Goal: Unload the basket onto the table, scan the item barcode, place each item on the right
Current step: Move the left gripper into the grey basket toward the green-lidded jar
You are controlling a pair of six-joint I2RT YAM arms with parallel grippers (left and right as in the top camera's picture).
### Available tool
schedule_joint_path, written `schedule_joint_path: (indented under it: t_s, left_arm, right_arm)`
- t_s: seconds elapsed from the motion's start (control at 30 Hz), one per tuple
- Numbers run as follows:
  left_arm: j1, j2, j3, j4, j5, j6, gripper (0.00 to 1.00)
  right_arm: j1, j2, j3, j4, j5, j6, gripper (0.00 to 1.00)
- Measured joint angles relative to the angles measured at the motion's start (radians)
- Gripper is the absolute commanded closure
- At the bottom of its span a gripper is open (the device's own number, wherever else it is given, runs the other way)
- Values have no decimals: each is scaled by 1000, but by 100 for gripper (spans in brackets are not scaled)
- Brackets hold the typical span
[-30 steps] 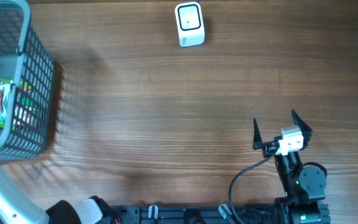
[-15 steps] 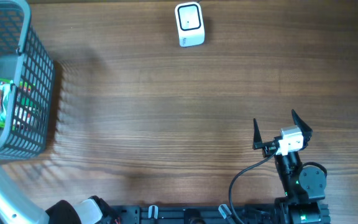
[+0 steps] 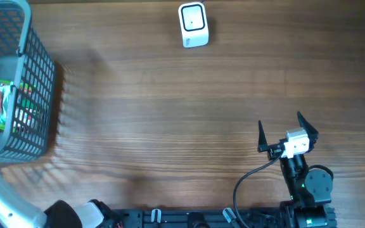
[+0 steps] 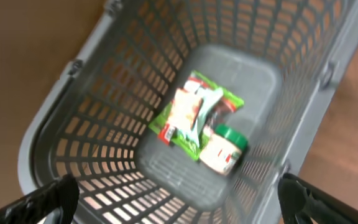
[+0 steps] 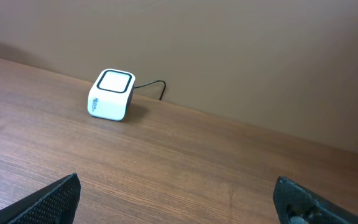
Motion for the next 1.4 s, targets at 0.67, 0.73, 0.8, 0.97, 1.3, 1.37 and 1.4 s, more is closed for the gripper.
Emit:
schedule_joint_path:
  t_s: [0.67,0.73,0.8,0.97,1.3,1.37,1.4]
  left_arm:
    - [270,285,2,-15,351,379,2]
    - [269,296,2,-29,362,401,17]
    - [269,320,2,-44,365,413,25]
    - [269,417,2,-59,374,431,27]
    - [240,482,2,-60,404,431,21]
    - [225,482,2,-60,406,431,20]
    - [214,482,2,-60,407,431,20]
  right_arm:
    - [0,0,0,0,0,0,0]
    - [0,0,0,0,0,0,0]
    - [0,0,0,0,0,0,0]
    - [0,0,0,0,0,0,0]
    - [0,0,0,0,0,0,0]
    - [0,0,0,0,0,0,0]
    - [0,0,0,0,0,0,0]
